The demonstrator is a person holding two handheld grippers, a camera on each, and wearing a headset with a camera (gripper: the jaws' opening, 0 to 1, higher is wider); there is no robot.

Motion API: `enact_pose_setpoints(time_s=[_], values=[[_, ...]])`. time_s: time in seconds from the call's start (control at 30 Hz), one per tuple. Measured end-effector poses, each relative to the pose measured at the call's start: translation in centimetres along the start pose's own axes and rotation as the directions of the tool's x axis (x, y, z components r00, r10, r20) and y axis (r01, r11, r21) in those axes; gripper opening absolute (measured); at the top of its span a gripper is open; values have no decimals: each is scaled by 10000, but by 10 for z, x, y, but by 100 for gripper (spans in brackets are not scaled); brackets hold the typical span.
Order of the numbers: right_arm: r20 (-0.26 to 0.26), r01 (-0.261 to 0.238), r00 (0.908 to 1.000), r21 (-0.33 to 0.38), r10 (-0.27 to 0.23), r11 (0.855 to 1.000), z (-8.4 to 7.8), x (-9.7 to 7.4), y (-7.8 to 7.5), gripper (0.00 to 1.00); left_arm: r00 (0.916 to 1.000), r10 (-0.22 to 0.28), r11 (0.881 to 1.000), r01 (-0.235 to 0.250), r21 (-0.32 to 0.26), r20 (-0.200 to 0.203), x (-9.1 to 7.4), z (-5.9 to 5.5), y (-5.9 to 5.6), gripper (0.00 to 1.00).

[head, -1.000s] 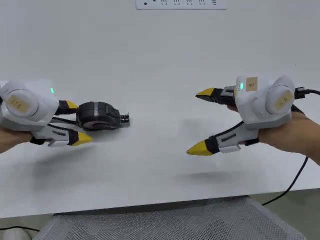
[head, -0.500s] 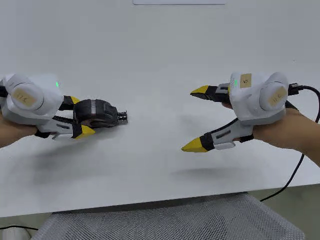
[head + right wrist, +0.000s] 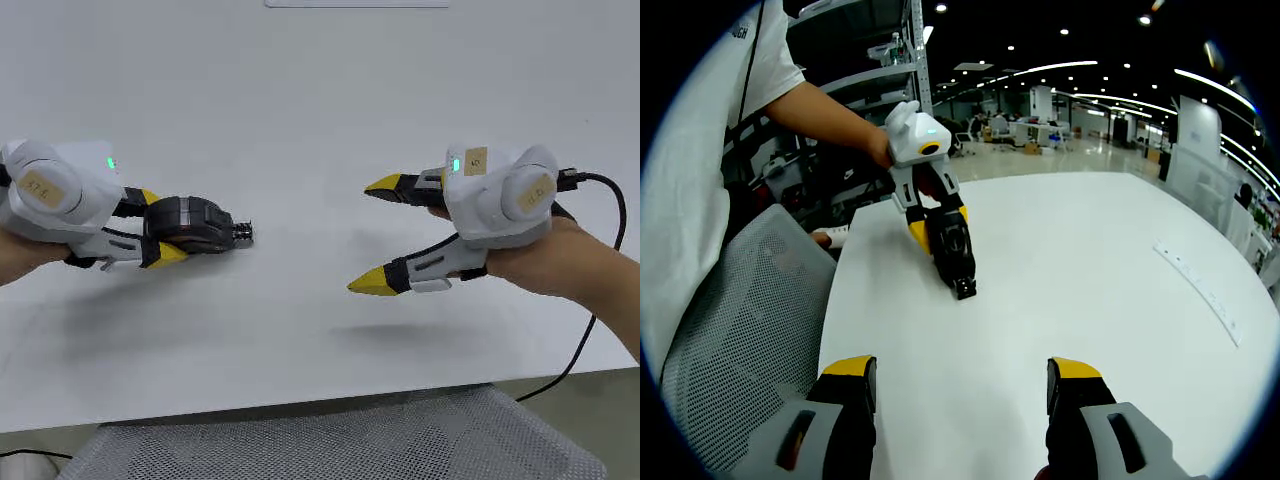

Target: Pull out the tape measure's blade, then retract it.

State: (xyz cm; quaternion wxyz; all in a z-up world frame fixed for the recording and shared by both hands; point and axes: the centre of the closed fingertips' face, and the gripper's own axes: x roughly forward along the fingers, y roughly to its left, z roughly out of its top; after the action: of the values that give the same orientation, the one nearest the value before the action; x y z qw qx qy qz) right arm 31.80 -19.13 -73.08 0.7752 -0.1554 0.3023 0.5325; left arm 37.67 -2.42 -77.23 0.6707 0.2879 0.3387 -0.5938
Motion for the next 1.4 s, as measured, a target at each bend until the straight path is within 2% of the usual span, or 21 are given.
enact_pose_setpoints(time_s=[0.1,0.13,0.23,0.4,0.47,0.6,0.77,0.97,1.4], values=[[335,40,9994,58,-42,10000,7,7,0,65,10000,-88,9998,88,165,39,0,1,-1,28],[315,51,9995,42,-52,10000,7,12,-1,64,9999,-102,9982,98,586,55,0,1,-1,28],[345,63,9994,-208,-56,9998,11,24,-1,62,9998,-174,9994,175,308,-46,0,1,-1,28],[469,-70,9989,-477,93,9988,16,48,-5,56,9998,-182,9994,185,295,-90,0,0,-2,28],[693,-106,9975,-483,140,9988,21,55,-5,53,9998,-174,9994,178,304,-136,0,0,-2,28],[513,-203,9983,-1081,260,9939,25,68,-4,49,9998,-111,9994,116,340,-159,0,-1,-2,28],[359,-398,9984,-1284,448,9909,25,86,-7,40,9999,-115,9995,117,292,-94,0,-1,-2,28],[344,-637,9970,-1421,692,9878,29,103,-8,35,9999,-125,9996,127,269,-71,0,0,-2,28],[279,-1001,9940,-1674,1062,9808,34,127,-5,20,9998,-173,9996,173,209,-20,1,0,-1,28]])
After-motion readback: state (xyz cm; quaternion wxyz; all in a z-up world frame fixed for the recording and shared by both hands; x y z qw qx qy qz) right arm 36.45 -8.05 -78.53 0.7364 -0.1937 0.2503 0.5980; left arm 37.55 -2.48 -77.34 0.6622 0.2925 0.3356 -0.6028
